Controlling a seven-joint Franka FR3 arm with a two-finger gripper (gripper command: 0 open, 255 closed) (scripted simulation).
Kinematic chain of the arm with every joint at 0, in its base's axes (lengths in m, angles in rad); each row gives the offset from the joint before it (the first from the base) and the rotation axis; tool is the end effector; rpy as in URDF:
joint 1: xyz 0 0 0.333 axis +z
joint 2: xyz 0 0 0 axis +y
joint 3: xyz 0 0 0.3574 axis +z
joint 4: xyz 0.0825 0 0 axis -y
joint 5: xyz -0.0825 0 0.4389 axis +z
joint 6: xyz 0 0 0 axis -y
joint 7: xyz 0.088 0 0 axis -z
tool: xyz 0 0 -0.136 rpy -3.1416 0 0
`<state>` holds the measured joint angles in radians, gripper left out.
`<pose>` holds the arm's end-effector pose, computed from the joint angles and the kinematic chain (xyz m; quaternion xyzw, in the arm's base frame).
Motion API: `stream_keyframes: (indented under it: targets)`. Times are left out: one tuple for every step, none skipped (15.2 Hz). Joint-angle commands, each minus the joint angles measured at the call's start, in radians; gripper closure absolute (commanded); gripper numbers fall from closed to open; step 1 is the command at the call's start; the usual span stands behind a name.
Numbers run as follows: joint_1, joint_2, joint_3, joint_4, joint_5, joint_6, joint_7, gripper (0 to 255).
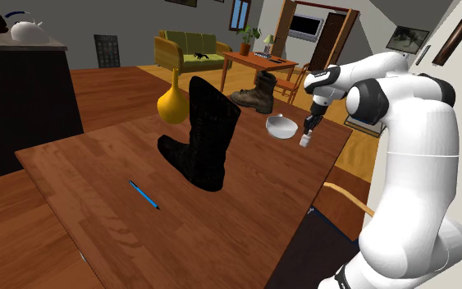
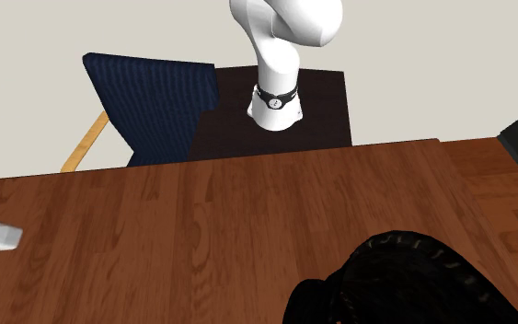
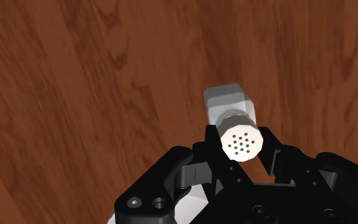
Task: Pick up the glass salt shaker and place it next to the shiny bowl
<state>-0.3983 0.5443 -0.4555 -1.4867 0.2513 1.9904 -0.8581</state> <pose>0.5597 -0.5269 0.3676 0.9998 -0.0186 0.0059 0.0063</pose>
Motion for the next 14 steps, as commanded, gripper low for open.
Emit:
stream_keyframes:
  targets:
    - [-0.002,0.01,0.003,-0.014,0.006,0.024,-0.005,255]
    - [-0.003,0.015,0.004,-0.021,0.008,0.035,-0.007,255]
    - [-0.003,0.02,0.006,-0.027,0.011,0.046,-0.009,255]
    - [-0.003,0.025,0.007,-0.033,0.013,0.057,-0.01,255]
    - [-0.004,0.03,0.009,-0.039,0.016,0.067,-0.012,255]
    - [-0.005,0.035,0.011,-0.045,0.019,0.078,-0.014,255]
    - [-0.006,0.043,0.013,-0.052,0.023,0.092,-0.016,255]
    - [-0.006,0.043,0.013,-0.052,0.023,0.092,-0.016,255]
    - [-0.006,0.043,0.013,-0.052,0.023,0.092,-0.016,255]
    - [-0.006,0.043,0.013,-0.052,0.023,0.092,-0.016,255]
    - [-0.006,0.043,0.013,-0.052,0.023,0.092,-0.016,255]
    - [-0.006,0.043,0.013,-0.052,0.023,0.092,-0.016,255]
    - [-0.006,0.043,0.013,-0.052,0.023,0.092,-0.016,255]
    - [-0.006,0.043,0.013,-0.052,0.023,0.092,-0.016,255]
